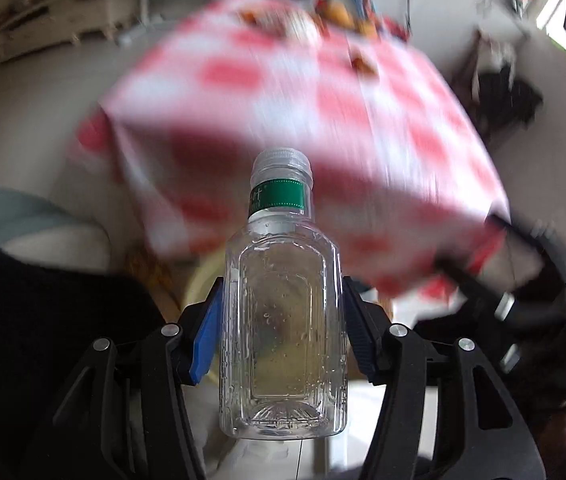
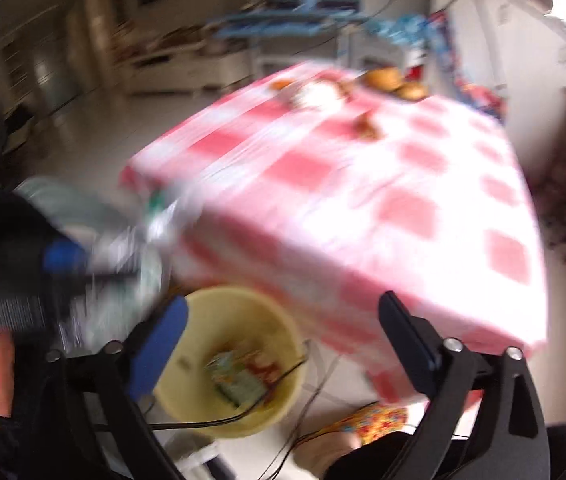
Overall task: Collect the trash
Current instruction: 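Carry the bottle and carton over the yellow basin and open both grippers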
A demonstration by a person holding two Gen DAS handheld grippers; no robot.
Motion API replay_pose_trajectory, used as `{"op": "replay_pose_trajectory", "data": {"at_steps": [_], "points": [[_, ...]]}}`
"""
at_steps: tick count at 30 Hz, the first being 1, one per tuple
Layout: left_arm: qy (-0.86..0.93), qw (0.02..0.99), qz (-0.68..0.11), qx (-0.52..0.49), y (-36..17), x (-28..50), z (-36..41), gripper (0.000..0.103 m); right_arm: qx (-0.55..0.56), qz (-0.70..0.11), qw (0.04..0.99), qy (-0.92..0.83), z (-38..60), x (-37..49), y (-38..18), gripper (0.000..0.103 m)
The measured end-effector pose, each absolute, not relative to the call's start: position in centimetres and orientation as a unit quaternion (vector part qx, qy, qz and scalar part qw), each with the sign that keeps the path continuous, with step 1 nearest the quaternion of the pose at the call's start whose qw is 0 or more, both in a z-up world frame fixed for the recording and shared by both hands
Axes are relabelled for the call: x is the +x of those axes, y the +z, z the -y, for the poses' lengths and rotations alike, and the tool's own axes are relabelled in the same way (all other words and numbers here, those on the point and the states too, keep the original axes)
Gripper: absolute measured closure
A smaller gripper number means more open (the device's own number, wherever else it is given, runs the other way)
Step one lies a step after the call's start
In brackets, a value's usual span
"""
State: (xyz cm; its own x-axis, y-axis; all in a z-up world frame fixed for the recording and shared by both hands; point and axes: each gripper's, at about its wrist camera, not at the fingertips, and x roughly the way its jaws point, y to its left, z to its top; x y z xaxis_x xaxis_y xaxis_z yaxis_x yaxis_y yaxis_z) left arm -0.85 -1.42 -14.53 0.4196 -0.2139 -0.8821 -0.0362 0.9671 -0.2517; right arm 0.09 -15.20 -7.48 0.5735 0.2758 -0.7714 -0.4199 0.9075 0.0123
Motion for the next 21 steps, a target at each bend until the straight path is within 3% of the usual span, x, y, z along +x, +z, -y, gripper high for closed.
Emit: {"op": "replay_pose_trajectory", "data": {"at_steps": [4, 8, 18, 21], "points": [[-0.071, 0.820, -0.565, -0.064, -16.3, -1.3, 3.6, 0.049, -0.106, -0.406, 0.887, 0.191, 14.8, -0.4, -8.1, 0.008], [-0.033, 0.833, -0.551, -0.038, -16.2, -1.2, 3.2, 0.029, -0.107, -0.411, 0.885, 0.189, 15.4, 0.3, -8.9, 0.008], [-0.003, 0.874, -0.486, 0.003, -13.1, -0.6, 3.3, 0.026, -0.079, -0.391, 0.900, 0.173, 16.6, -0.4, -7.7, 0.008], [0.016, 0.887, -0.461, 0.016, -12.2, -0.6, 3.2, 0.018, -0.073, -0.369, 0.914, 0.153, 17.2, -0.6, -7.0, 0.008]]}}
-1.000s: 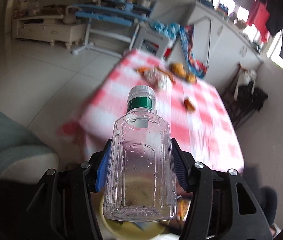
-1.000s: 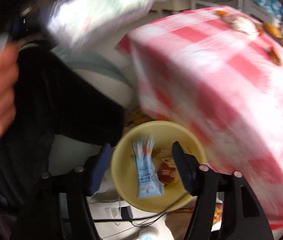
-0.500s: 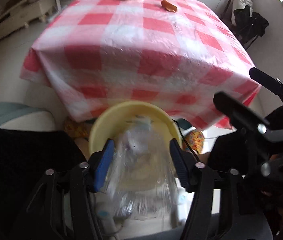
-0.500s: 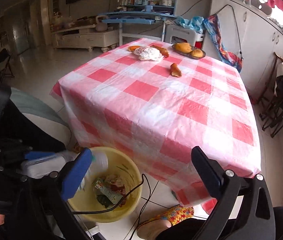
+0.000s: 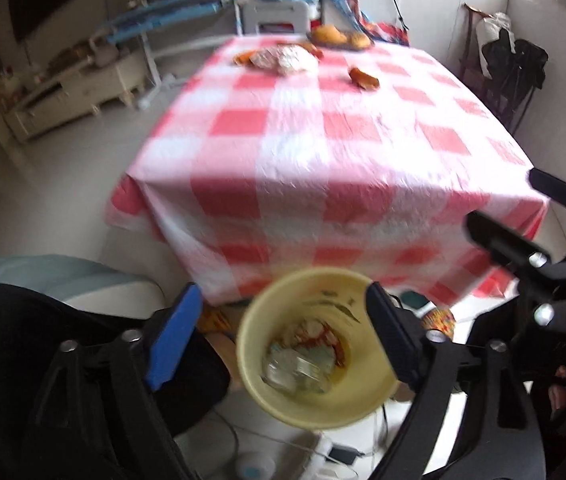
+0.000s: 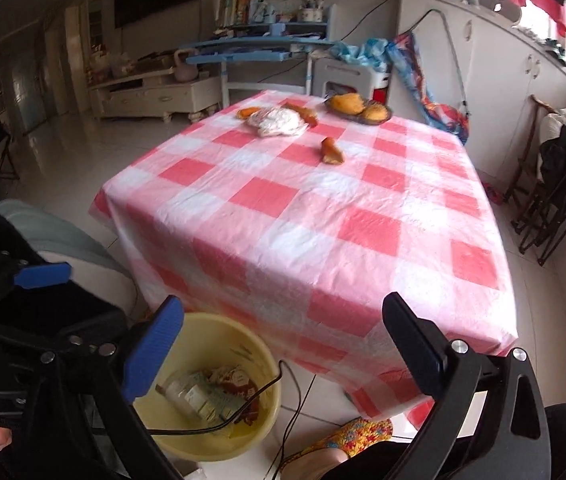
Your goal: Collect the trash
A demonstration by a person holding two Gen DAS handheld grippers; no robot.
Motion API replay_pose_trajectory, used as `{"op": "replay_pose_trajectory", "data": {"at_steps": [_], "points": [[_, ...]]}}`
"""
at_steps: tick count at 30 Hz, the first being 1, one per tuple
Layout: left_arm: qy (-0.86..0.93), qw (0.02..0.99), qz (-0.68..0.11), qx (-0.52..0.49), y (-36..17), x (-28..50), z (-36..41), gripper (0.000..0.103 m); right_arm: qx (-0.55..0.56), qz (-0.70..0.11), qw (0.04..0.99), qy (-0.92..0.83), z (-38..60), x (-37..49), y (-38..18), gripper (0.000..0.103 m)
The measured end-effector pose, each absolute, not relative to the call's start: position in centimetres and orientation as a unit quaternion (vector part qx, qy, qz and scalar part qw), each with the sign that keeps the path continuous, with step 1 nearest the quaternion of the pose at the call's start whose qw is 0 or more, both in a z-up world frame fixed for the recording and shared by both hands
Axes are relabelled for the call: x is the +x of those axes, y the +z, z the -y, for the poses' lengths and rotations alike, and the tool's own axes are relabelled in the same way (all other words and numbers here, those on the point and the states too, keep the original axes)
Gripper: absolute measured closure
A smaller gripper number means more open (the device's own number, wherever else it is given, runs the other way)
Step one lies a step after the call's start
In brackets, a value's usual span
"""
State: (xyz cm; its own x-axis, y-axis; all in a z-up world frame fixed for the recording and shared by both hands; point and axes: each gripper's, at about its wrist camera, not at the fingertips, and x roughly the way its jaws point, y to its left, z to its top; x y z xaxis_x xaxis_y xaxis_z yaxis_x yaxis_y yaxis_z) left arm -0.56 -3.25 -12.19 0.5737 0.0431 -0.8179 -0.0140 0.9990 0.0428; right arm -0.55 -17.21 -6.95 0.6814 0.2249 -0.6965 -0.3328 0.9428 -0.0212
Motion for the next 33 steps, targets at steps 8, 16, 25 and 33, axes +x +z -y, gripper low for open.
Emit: {"op": "replay_pose_trajectory", "data": {"at_steps": [8, 16, 25, 33], "points": [[0.056, 0.903, -0.427, -0.005, -10.9, -0.5, 1.6, 0.016, -0.048, -0.356, 0.923, 0.137, 18.3, -0.3, -6.3, 0.008], [0.063, 0.918, -0.388, -0.053, -9.4, -0.9, -0.1, 0.015, -0.089, -0.351, 0.918, 0.159, 16.5, -0.9, -6.7, 0.008], [0.063, 0.926, -0.366, -0.072, -8.9, -1.1, -0.3, 0.015, -0.098, -0.346, 0.917, 0.175, 15.9, -1.3, -6.6, 0.008], [0.057, 0.927, -0.358, -0.092, -8.4, -0.6, -0.5, 0.014, -0.092, -0.341, 0.918, 0.180, 16.0, -1.4, -6.2, 0.008]]}}
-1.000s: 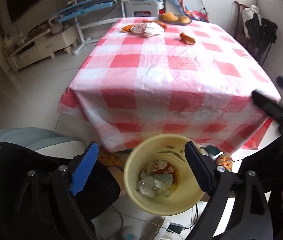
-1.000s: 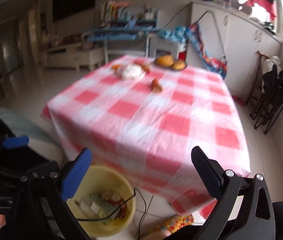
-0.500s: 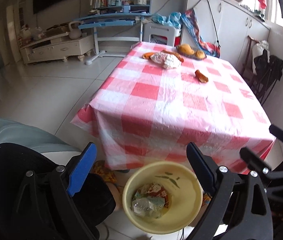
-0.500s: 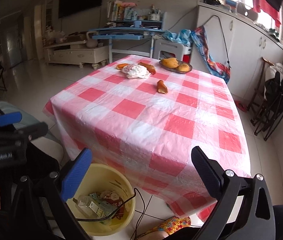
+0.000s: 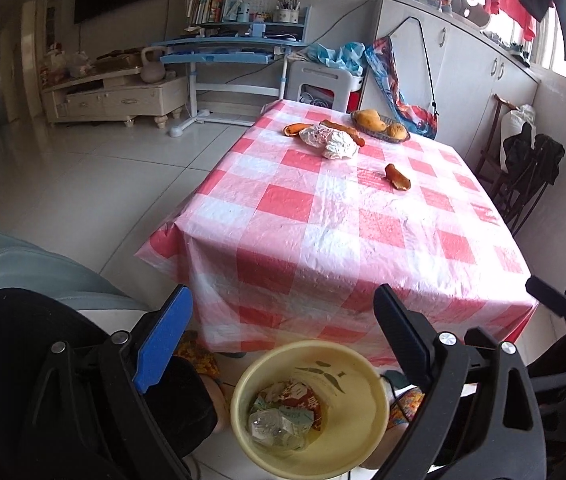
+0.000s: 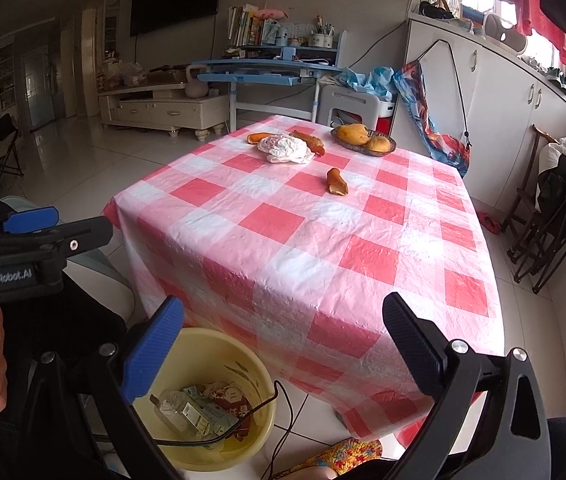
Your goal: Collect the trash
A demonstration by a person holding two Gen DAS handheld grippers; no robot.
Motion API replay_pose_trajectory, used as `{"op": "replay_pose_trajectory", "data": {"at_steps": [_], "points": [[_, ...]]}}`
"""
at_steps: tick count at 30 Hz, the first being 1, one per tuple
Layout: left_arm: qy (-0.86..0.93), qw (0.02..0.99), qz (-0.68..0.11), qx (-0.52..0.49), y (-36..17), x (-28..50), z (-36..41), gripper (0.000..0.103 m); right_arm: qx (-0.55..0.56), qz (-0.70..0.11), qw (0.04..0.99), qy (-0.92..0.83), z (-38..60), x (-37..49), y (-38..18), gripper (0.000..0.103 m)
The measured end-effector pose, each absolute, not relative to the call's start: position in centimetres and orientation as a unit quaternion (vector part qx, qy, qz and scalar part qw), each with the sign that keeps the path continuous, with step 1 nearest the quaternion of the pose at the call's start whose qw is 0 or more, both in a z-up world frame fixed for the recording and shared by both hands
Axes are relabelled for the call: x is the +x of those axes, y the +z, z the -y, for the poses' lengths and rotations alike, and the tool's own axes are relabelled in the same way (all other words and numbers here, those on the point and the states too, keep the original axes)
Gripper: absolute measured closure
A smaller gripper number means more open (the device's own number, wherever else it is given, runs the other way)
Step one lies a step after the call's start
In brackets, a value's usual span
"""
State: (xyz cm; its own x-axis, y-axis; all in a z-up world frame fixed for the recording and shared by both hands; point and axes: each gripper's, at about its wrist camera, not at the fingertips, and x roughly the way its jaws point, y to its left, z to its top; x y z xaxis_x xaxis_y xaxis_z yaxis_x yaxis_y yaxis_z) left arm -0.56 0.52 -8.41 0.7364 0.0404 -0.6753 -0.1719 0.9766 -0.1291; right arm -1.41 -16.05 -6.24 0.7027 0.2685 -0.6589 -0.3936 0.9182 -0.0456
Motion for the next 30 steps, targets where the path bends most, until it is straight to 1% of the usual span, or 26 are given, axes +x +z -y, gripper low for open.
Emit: {"op": "replay_pose_trajectory", "data": {"at_steps": [4, 6, 9, 12, 16, 21, 26, 30], "points": [[0.045, 0.924, -0.359, -0.126, -7.0, 2.1, -1.9, 0.014, -0.090, -0.352, 0.913, 0.188, 15.9, -0.2, -5.8, 0.008], [0.047, 0.928, -0.351, -0.120, -5.8, 4.3, -2.5, 0.014, -0.088, -0.358, 0.909, 0.193, 15.8, 0.9, -5.5, 0.008], [0.053, 0.933, -0.340, -0.102, -4.2, 9.4, -3.7, 0.014, -0.093, -0.365, 0.905, 0.197, 15.7, 2.3, -5.6, 0.008], [0.055, 0.932, -0.344, -0.099, -3.9, 14.2, -4.7, 0.014, -0.092, -0.383, 0.897, 0.200, 15.6, 3.8, -6.4, 0.008], [0.042, 0.925, -0.363, -0.106, -5.2, 22.4, -5.2, 0.014, -0.086, -0.405, 0.886, 0.207, 15.3, 5.8, -7.2, 0.008], [0.020, 0.920, -0.375, -0.114, -7.3, 31.5, -4.5, 0.014, -0.106, -0.411, 0.880, 0.213, 14.5, 9.5, -7.3, 0.008], [0.001, 0.914, -0.387, -0.121, -9.5, 38.8, -3.3, 0.014, -0.111, -0.409, 0.880, 0.215, 13.8, 14.4, -7.6, 0.008], [-0.029, 0.900, -0.419, -0.117, -11.5, 43.5, -2.2, 0.014, -0.114, -0.411, 0.878, 0.215, 13.6, 17.3, -8.1, 0.008]]}}
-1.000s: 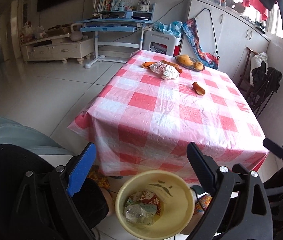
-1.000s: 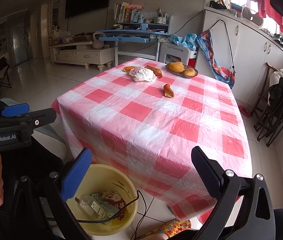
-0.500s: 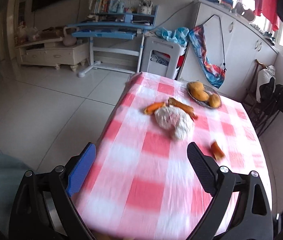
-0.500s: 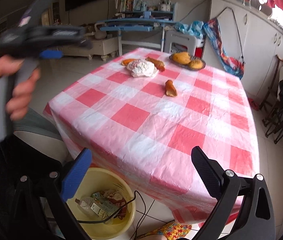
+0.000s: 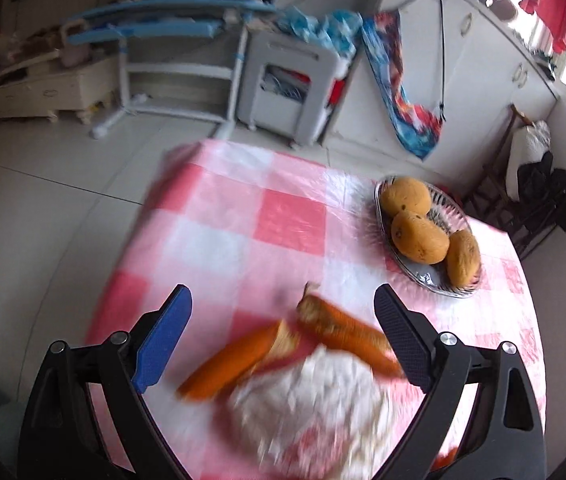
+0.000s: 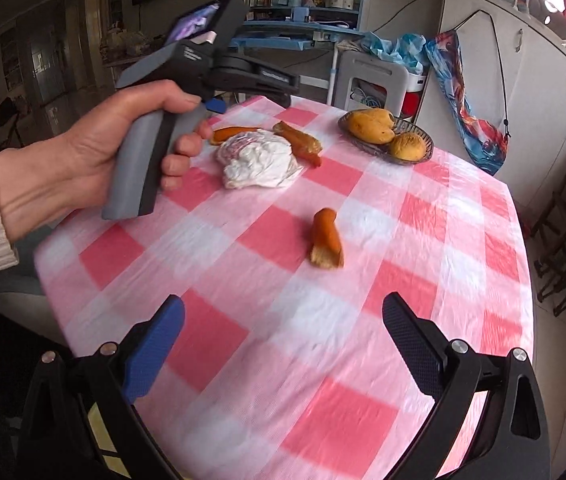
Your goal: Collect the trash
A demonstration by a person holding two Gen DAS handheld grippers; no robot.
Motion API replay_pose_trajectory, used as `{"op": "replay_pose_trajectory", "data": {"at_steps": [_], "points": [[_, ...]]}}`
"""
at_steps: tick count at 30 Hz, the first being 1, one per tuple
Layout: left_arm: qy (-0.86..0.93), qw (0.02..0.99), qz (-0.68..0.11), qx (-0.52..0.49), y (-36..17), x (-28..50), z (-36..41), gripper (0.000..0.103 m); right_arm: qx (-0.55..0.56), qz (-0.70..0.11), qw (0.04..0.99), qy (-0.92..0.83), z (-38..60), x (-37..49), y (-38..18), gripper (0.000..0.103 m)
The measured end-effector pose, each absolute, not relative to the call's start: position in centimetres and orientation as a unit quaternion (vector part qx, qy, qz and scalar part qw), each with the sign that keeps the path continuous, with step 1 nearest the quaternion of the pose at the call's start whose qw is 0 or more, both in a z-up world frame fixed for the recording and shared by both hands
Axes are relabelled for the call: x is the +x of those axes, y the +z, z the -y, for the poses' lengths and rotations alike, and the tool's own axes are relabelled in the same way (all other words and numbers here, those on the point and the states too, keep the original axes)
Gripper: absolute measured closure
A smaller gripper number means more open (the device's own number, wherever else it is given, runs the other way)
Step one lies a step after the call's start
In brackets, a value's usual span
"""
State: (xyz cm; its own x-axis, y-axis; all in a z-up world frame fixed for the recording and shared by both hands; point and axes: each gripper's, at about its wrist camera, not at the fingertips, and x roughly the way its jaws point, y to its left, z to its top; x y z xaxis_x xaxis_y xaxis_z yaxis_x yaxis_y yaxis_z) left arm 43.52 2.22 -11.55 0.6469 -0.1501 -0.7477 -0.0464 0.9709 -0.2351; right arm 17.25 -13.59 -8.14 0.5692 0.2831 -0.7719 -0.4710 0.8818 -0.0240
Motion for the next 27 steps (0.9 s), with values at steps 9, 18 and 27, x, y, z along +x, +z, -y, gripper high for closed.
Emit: {"op": "replay_pose_trajectory", "data": {"at_steps": [9, 18, 27], "points": [[-0.110, 0.882, -0.457, 0.021, -13.8, 42.1, 5.1, 0.025, -0.086, -0.428, 0.876, 0.205, 15.1, 19.5, -8.6, 0.008], [-0.177, 0.864, -0.471, 0.012, -12.1, 34.6, 9.2, 0.030, -0.094, -0.433, 0.875, 0.195, 16.2, 16.6, -8.1, 0.008], [-0.045, 0.895, -0.444, -0.016, -8.8, 32.1, -0.1, 0.029, -0.062, -0.414, 0.889, 0.186, 17.0, 18.8, -7.8, 0.022]]}}
